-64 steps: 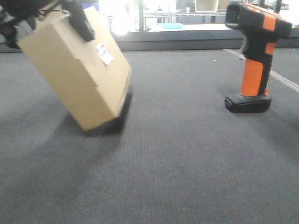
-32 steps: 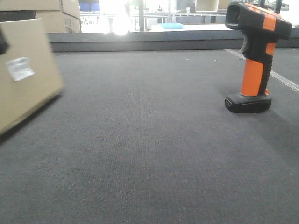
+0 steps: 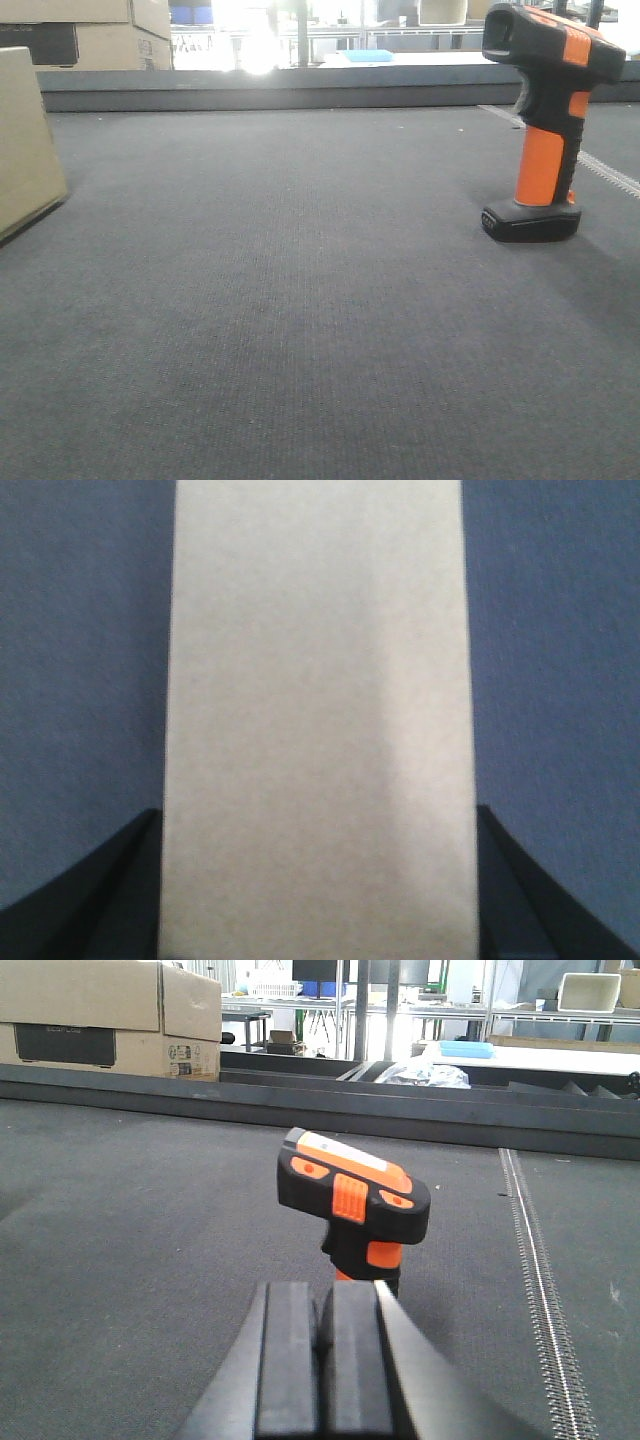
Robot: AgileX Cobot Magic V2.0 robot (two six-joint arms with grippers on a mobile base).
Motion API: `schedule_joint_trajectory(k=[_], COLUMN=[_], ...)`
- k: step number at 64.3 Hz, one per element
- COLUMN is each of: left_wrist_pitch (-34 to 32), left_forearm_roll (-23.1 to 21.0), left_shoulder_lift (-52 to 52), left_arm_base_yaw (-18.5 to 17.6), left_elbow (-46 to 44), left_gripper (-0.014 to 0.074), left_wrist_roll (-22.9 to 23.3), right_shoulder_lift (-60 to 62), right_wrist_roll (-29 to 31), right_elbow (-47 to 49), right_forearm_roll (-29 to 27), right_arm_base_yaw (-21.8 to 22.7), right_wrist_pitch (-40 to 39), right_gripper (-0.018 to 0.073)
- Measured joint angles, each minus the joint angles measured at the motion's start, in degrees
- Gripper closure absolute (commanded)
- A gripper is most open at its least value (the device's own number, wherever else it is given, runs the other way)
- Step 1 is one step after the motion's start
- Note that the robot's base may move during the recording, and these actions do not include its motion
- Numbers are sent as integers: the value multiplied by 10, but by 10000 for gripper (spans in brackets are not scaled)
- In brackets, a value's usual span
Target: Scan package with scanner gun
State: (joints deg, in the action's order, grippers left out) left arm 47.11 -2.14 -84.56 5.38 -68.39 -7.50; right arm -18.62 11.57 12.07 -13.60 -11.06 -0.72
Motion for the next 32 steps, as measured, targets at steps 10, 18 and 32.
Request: schedule_joint_trajectory(k=[10,18,32], left_wrist_pitch=[-22,-33,-34], left_forearm_roll=[17,21,21], left_shoulder_lift=[0,0,0], left_arm_base_yaw=[0,0,0], left_elbow=[0,1,2], left_gripper=[442,435,220], left_wrist_roll=[0,0,0], right_shoulder_lift=[0,0,0], right_wrist_roll=[0,0,0], right_elbow=[0,0,0], right_forearm_roll=[0,0,0], right_arm_base_yaw=[0,0,0], right_wrist_pitch=[0,0,-1], right_gripper=[713,713,713])
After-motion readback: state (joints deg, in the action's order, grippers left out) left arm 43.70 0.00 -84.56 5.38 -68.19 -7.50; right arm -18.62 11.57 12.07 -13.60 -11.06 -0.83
